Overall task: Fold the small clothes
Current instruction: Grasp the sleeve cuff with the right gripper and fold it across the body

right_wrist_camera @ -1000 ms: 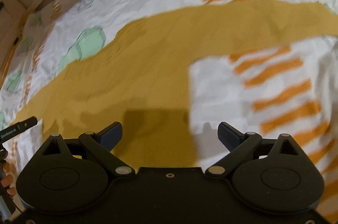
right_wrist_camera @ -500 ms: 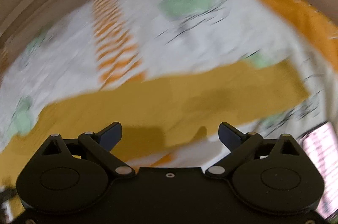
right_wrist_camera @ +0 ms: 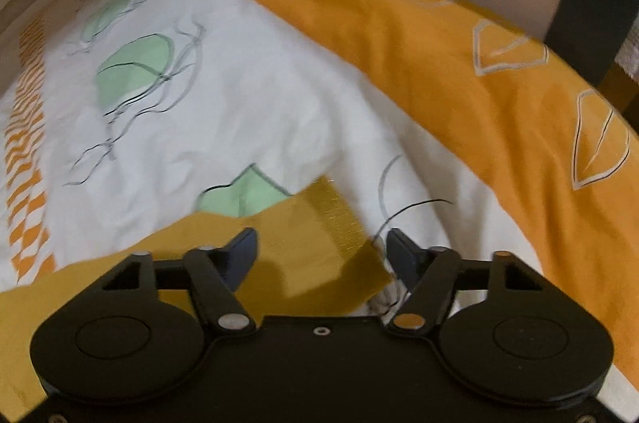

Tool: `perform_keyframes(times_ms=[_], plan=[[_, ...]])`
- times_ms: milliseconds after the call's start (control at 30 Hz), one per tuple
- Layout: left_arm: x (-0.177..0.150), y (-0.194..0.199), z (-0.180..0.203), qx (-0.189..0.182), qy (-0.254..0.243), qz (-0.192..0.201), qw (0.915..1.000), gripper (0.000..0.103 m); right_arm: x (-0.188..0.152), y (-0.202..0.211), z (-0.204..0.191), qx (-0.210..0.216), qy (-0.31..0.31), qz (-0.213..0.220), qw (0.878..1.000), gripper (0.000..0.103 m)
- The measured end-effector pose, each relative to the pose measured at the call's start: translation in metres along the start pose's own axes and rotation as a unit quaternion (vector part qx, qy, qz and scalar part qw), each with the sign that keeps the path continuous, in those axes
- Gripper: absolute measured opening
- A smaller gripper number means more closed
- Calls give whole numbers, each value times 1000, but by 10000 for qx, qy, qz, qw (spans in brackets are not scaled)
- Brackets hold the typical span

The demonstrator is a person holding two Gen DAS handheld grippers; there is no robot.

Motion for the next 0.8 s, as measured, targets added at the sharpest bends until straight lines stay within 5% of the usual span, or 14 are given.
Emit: perform_keyframes(times_ms=[267,333,367,567,800], plan=[[3,-2,-7,-252,170,-115,9995,65,-4,-22,6,107,19,-59,9999,56],[4,-1,-6,-250,164,-119,9995,64,-2,-19,4,129,71,-33,9999,19],[4,0,-6,-248,162,-122,9995,64,-1,-18,3,196,64,-33,9998,12],[10,12,-8,-285,193,-31,9994,63,6,23,-21,509,256,262,9980,9],[27,38,-23,-375,425,279,9980,63,13,103,-108,1297,783,669,9862,9]])
Point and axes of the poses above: each gripper's, at about its wrist camera, not at the fingertips, and y roughly against the way its jaws point, z to its right, x to its top, the point moved 7 cm from there along -y, roughly the way its jaws point, and after that the axes turned 5 degrees about -z, right-handed, at the moved point
